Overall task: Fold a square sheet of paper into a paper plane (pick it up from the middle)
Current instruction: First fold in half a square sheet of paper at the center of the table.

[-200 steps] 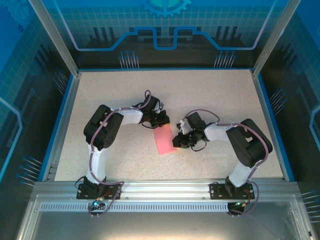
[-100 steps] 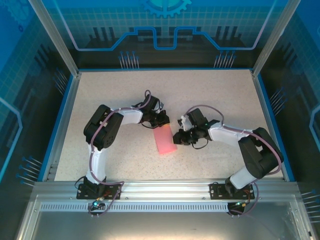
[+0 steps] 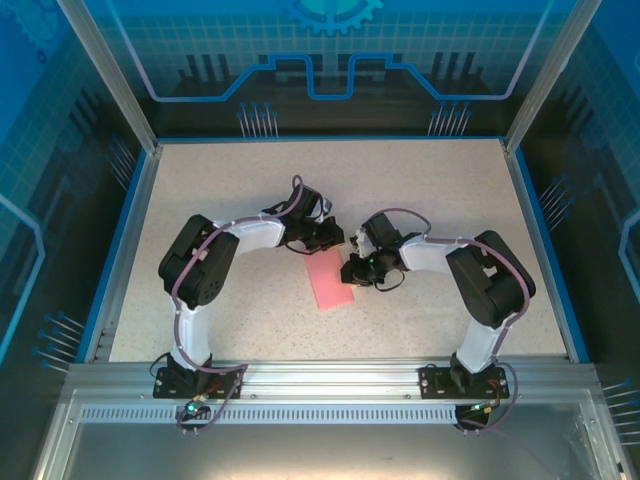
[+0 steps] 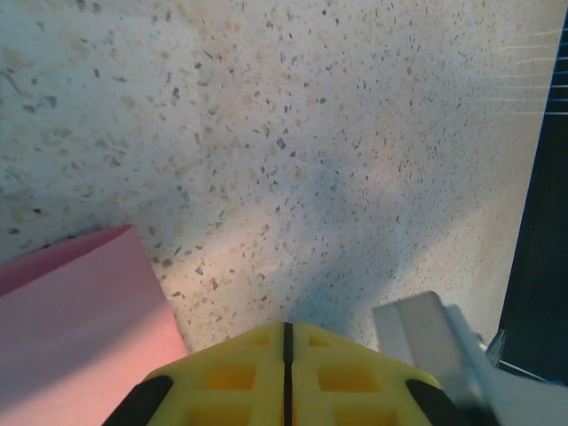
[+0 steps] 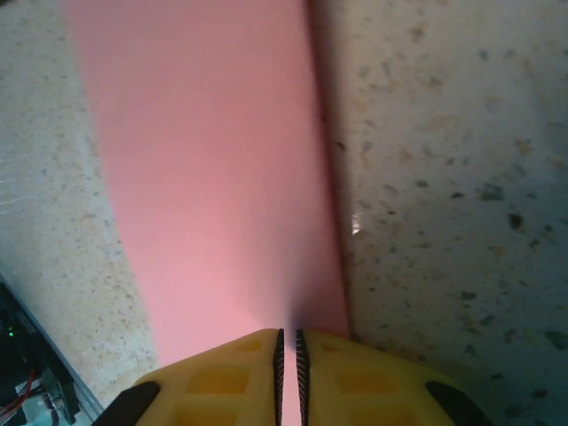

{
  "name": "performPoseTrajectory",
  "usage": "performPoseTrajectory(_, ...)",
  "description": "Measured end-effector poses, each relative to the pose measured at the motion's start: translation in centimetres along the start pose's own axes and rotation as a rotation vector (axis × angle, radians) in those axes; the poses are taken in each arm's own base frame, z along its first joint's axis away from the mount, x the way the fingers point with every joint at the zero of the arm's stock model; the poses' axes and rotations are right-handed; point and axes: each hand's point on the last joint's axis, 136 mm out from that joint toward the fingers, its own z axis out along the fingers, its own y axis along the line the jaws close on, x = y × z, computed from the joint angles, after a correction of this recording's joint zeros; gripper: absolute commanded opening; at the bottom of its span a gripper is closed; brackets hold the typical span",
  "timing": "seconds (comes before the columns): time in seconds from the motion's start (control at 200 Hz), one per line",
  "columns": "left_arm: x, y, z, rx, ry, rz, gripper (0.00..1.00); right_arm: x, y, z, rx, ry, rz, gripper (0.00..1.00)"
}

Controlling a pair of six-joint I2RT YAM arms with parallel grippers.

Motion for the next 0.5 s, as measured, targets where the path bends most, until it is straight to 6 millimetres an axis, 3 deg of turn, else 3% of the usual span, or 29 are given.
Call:
performPoseTrajectory(0.265,2.2,1.6,0.7,-0.034,0.044,-0.019,0.08,-0.4,0.0,0.4,0.010,0.008,0.020,0.13)
performPoseTrajectory(0.5,2.6,1.9,0.7,-0.045,0.054,-0.020,0.07,-0.5,-0.1,0.4,0.024,0.022,0.043,0.13)
